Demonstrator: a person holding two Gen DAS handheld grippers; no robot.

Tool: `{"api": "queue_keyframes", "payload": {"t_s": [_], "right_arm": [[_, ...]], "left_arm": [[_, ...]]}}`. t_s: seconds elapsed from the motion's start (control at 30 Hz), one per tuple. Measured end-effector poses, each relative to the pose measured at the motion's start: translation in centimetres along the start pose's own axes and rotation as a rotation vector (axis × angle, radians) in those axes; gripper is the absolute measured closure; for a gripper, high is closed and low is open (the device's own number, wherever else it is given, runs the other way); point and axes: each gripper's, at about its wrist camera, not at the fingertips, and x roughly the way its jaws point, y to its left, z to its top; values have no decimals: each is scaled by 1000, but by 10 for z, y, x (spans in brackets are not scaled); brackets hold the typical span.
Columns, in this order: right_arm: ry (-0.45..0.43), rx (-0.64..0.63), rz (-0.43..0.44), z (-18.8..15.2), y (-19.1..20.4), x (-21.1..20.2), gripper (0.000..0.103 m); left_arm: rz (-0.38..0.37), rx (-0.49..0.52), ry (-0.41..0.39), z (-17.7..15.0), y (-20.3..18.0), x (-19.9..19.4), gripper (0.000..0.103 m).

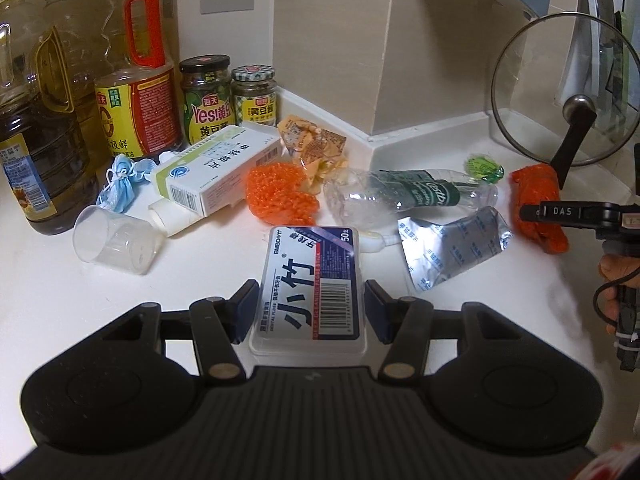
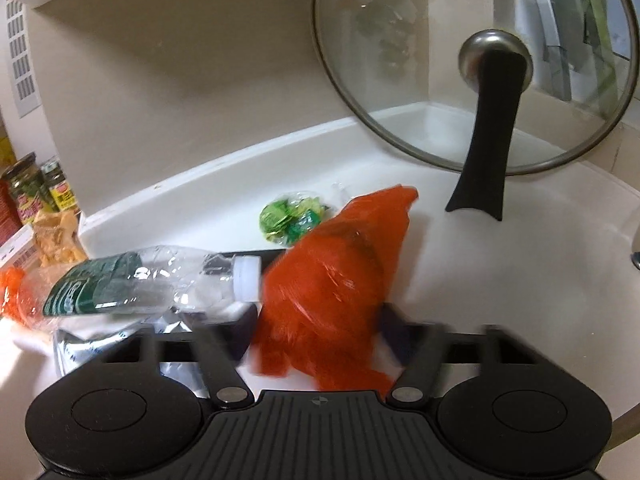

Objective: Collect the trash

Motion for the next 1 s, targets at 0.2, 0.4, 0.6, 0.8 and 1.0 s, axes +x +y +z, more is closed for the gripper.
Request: {"api": "queue_keyframes", "payload": {"t_s": [0.2, 0.4, 0.6, 0.8, 1.0], "right_arm": [[-36, -35, -11, -7, 8, -22, 57], [-87, -61, 9, -23, 23, -70, 58], [-112, -71, 75, -50, 49, -130, 58], [-120, -123, 178, -89, 89, -194, 58], [-122, -148, 254, -130, 127, -255, 58]], "left_arm": [[-13, 11, -1, -7, -1, -10, 50], [-37, 27, -6, -20, -2, -27, 50], [-62, 39, -14, -39, 5, -55, 50], [-75, 42, -23, -67, 21, -96, 50], [-87, 65, -18, -103, 35, -138, 50]]}}
